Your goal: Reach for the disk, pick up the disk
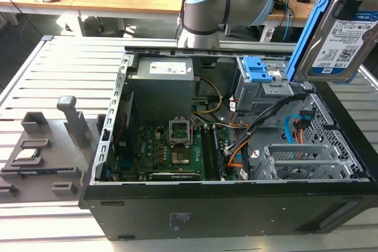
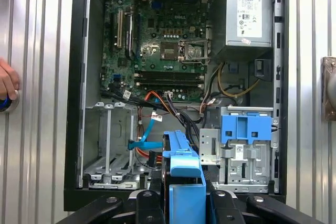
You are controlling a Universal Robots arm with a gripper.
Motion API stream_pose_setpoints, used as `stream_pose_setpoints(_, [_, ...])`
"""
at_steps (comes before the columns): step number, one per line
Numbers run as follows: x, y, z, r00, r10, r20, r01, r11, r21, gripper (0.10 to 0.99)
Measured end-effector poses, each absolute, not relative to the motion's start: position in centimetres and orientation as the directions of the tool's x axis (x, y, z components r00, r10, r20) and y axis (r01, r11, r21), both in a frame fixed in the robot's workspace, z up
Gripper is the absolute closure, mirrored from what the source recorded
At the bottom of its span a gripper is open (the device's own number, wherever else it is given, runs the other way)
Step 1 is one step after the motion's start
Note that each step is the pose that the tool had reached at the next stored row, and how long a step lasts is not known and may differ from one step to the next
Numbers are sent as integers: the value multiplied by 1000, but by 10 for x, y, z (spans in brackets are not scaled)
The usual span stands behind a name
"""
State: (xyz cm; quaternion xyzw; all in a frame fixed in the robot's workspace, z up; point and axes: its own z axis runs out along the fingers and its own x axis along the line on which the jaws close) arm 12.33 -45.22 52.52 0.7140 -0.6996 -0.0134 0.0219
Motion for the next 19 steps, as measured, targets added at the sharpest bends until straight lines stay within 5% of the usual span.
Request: stream_pose_setpoints(19, [123, -478, 525, 21, -1000, 11, -999, -20, 50, 718])
